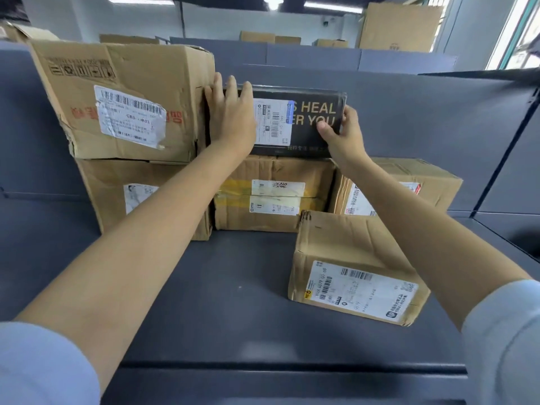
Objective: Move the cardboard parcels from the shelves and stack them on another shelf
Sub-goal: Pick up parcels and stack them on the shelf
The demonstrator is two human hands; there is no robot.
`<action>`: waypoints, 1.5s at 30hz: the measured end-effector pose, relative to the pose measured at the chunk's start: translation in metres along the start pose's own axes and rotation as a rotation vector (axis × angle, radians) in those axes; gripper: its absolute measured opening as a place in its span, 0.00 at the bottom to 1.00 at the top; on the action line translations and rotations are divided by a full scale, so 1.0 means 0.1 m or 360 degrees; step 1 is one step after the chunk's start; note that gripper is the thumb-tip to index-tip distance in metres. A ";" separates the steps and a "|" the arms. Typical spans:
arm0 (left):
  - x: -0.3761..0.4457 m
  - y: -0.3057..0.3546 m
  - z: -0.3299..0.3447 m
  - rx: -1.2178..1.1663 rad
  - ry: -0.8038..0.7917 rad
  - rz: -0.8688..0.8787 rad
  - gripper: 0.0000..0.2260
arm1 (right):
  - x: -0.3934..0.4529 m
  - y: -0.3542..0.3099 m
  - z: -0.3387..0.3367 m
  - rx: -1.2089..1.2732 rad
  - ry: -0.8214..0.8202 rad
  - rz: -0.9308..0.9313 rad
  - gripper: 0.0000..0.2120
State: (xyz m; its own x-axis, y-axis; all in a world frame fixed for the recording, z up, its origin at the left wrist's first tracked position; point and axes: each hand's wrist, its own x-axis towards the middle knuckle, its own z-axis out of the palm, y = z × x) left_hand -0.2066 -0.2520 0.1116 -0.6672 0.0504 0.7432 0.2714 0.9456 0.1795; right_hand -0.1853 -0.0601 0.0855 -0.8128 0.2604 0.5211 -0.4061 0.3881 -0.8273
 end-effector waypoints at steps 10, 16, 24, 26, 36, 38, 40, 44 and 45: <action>-0.06 -0.05 0.08 0.0094 -0.0138 0.0150 0.33 | 0.11 0.02 0.06 -0.0031 -0.0069 0.0131 0.23; -0.22 0.01 0.05 0.0056 -0.0172 0.0369 0.32 | -0.04 -0.03 -0.02 -0.0097 -0.0034 0.0282 0.31; -0.67 0.13 -0.02 -0.0305 -0.0026 0.0765 0.24 | -0.63 -0.30 -0.51 -0.0485 0.0262 0.0112 0.30; -0.87 0.07 0.08 -0.0483 0.0094 0.0997 0.18 | -0.92 -0.27 -0.71 -0.0568 0.0273 0.0108 0.27; -1.59 -0.03 0.16 -0.1211 -0.1592 0.0583 0.52 | -2.20 0.14 -1.05 0.0031 0.0086 0.0675 0.28; -1.69 0.05 0.14 -0.1255 -0.1654 0.0525 0.52 | -2.35 0.19 -1.00 0.0007 -0.0012 0.0726 0.41; -1.71 0.13 0.10 -0.1308 -0.1619 0.0495 0.51 | -2.45 0.16 -0.97 0.0001 0.0026 0.0628 0.32; -1.56 0.34 -0.14 -0.1464 -0.1391 0.0514 0.47 | -2.50 -0.06 -1.08 0.0050 0.0342 0.0394 0.22; -1.53 0.41 -0.21 -0.1537 -0.1318 0.0499 0.46 | -2.49 -0.12 -1.13 0.0057 0.0404 0.0351 0.23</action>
State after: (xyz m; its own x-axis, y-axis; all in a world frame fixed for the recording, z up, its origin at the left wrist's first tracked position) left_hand -0.0789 -0.2278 0.0191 -0.6170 0.7333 0.2858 0.6460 0.2646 0.7160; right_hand 0.0689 -0.0301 -0.0107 -0.7548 0.5481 0.3604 -0.2498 0.2678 -0.9305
